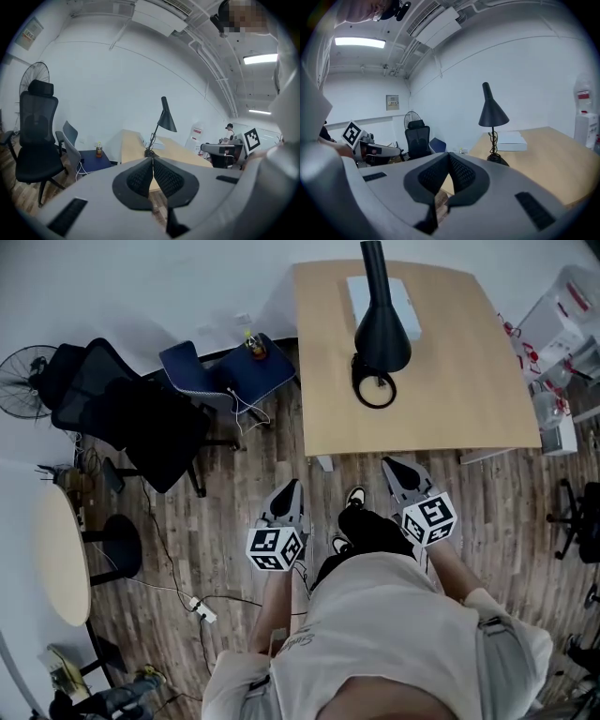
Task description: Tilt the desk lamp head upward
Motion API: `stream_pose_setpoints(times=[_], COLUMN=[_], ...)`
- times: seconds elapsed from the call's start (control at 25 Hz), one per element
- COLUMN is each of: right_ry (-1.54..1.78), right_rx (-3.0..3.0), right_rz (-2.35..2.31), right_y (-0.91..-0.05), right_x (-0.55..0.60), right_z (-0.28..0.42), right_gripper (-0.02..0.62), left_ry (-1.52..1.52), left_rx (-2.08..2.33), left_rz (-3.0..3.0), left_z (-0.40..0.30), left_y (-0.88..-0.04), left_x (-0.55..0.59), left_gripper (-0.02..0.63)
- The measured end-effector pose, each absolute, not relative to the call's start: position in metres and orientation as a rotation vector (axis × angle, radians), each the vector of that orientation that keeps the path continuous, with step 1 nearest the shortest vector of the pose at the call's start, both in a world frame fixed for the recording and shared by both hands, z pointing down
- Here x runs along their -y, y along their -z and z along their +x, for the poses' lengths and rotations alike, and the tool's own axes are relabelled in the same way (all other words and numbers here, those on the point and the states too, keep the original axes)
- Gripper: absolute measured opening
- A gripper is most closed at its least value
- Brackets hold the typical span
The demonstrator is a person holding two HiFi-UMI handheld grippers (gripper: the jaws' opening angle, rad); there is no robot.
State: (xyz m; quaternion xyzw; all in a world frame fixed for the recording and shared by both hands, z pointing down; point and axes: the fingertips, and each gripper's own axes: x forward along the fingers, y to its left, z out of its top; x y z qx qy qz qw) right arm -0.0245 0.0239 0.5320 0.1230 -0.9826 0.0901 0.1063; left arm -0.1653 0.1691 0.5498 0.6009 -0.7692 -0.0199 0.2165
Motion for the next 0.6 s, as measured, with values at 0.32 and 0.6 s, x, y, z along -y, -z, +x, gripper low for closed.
stream_pose_setpoints(times=[0.32,0.6], right_ry=[-0.327,-0.349], right_rx=[2.880,2.920], right_rz=[0.457,0.502], right_y=[-0.557,-0.549], right_x=[0.038,0.088], right_z=[-0.076,-0.112], right_gripper=[-0.005,-0.005], left_ry=[-0.023,-0.102], left_rx=[2.049,1.981], left_rz=[1.738,1.821], left_z=[-0.204,-0.229], left_y=[-0.545,-0.540], left_x=[-0.104,-0.032], left_gripper=[0.015,0.015])
